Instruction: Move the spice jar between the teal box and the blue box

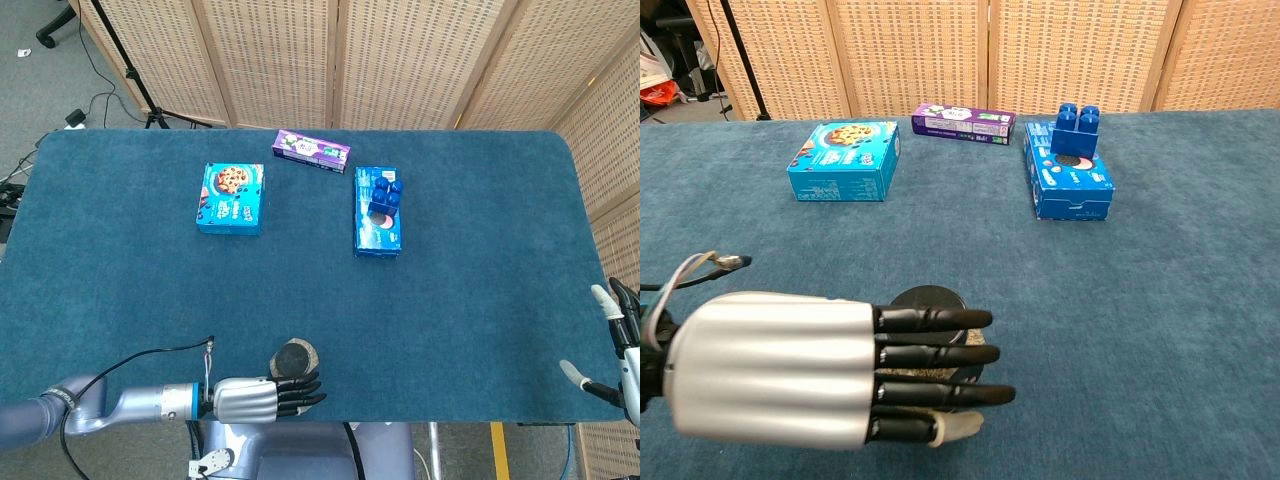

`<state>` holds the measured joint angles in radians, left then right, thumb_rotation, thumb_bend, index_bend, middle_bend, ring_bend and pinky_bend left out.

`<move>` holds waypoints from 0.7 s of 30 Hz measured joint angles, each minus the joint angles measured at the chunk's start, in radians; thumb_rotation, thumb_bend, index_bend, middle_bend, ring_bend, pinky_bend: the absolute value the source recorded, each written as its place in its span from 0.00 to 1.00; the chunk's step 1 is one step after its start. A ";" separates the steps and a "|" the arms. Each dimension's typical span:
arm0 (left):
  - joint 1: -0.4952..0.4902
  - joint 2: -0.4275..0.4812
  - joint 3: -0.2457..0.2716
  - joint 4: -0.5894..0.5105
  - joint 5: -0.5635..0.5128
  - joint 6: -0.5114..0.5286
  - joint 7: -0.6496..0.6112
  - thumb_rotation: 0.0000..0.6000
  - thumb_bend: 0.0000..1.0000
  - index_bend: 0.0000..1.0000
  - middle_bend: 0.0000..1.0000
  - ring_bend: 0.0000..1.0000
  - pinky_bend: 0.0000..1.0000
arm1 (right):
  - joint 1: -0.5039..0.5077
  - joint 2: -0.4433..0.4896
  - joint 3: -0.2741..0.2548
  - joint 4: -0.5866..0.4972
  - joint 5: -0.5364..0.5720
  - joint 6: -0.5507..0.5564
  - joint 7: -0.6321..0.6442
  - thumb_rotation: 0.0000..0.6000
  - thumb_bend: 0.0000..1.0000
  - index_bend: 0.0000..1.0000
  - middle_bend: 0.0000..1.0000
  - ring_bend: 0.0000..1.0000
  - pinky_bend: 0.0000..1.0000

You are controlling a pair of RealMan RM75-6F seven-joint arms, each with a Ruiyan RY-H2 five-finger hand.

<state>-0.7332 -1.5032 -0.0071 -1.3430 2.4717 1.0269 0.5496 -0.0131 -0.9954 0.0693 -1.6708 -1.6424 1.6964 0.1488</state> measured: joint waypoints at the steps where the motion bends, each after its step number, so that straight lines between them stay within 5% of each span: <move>1: -0.004 -0.006 -0.004 0.009 -0.005 0.000 0.003 1.00 0.35 0.17 0.00 0.00 0.00 | 0.000 0.000 0.000 0.000 0.000 0.000 0.001 1.00 0.00 0.00 0.00 0.00 0.00; 21: -0.075 -0.105 -0.029 0.195 -0.185 0.004 -0.017 1.00 0.33 0.17 0.00 0.00 0.00 | 0.003 -0.003 0.009 0.005 0.022 -0.007 0.028 1.00 0.00 0.00 0.00 0.00 0.00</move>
<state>-0.8083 -1.6085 -0.0359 -1.1484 2.2867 1.0306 0.5330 -0.0105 -0.9979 0.0787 -1.6663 -1.6201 1.6895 0.1771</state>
